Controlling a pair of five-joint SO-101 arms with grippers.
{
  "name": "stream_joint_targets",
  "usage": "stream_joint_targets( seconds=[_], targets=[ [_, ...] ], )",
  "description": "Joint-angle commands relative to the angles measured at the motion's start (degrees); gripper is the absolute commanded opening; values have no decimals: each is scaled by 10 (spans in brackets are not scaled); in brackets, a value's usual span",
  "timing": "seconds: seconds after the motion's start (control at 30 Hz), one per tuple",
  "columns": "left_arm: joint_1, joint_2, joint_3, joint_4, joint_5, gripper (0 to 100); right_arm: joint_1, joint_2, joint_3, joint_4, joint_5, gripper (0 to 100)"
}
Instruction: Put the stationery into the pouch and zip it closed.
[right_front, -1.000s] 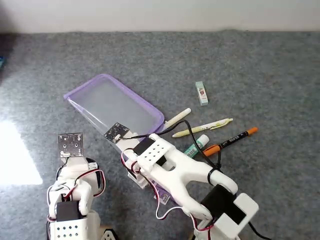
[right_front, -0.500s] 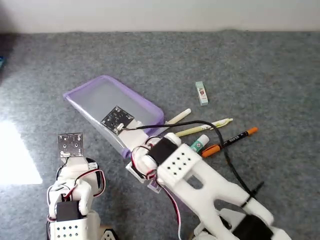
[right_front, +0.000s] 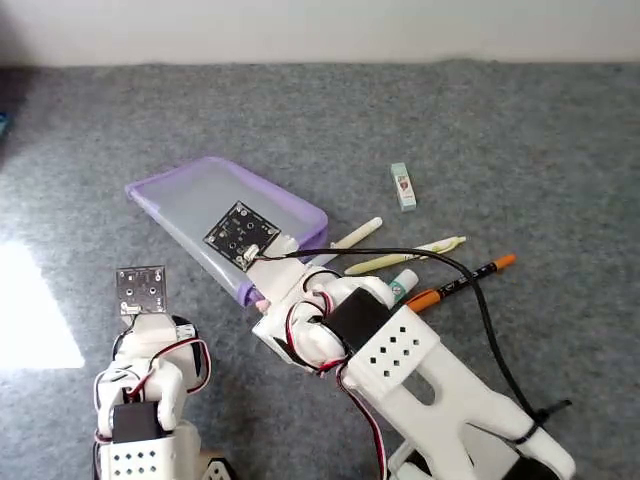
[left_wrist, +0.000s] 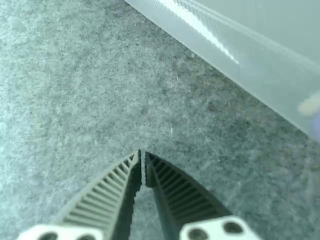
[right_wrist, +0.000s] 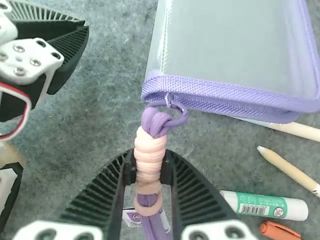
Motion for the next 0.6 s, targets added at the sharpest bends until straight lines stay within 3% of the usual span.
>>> stream_joint_targets(
  seconds=[0.0, 0.33, 0.47, 0.57],
  targets=[
    [-4, -7, -6, 2, -5, 14, -1, -33, -25, 3, 18, 8],
    [18, -7, -6, 2, -10, 15, -2, -42, -25, 2, 18, 8],
    [91, -7, -13, 2, -121, 29, -1, -42, -25, 0, 18, 8],
    [64, -7, -60, 9, -148, 93, 0, -43, -25, 0, 18, 8]
  ],
)
